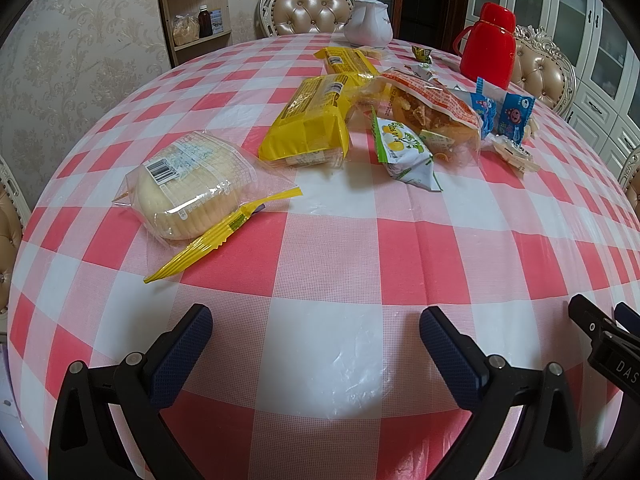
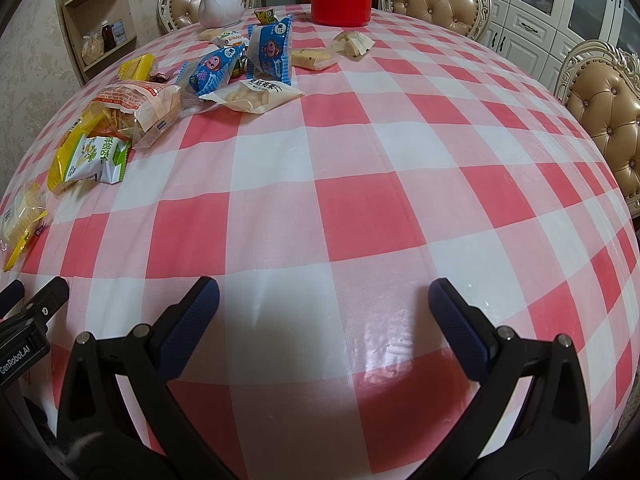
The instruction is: Organize snacks
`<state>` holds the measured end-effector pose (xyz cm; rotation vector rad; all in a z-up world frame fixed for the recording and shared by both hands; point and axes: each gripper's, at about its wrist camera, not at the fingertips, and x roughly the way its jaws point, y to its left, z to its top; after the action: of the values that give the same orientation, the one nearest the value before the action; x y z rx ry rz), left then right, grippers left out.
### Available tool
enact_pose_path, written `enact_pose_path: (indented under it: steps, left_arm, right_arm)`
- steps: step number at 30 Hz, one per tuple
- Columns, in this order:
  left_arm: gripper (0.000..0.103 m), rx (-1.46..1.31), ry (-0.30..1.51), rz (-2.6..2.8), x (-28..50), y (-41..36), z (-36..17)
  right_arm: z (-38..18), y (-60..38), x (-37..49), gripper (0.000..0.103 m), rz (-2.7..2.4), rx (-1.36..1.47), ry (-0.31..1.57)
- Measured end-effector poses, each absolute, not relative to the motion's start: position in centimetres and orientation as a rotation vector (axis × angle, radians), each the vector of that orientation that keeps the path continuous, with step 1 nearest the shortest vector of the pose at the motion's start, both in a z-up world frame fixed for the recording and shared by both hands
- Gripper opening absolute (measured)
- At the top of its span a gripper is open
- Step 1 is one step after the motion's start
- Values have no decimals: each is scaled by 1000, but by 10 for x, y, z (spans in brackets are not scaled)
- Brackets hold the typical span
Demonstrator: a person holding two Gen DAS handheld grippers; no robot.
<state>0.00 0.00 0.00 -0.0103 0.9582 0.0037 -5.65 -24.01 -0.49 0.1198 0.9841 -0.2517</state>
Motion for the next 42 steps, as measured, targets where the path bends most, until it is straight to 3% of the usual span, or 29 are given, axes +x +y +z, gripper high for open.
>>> enact_pose_path:
  steps: [19, 24, 31, 42]
  left_arm:
    - [103, 53, 1016, -141, -7, 6, 0]
    - [103, -165, 980, -112, -21, 69, 11]
    - [103, -264, 894, 34, -5, 135, 37]
    - [103, -254, 943, 152, 69, 89, 32]
  right_arm:
    - [-4, -242, -54, 103, -187, 94, 1033]
    - [-5, -240, -59, 103, -117, 61, 1031]
    - [10, -198, -49, 103, 47, 71, 963]
    - [22, -127, -39, 103, 177, 23, 854]
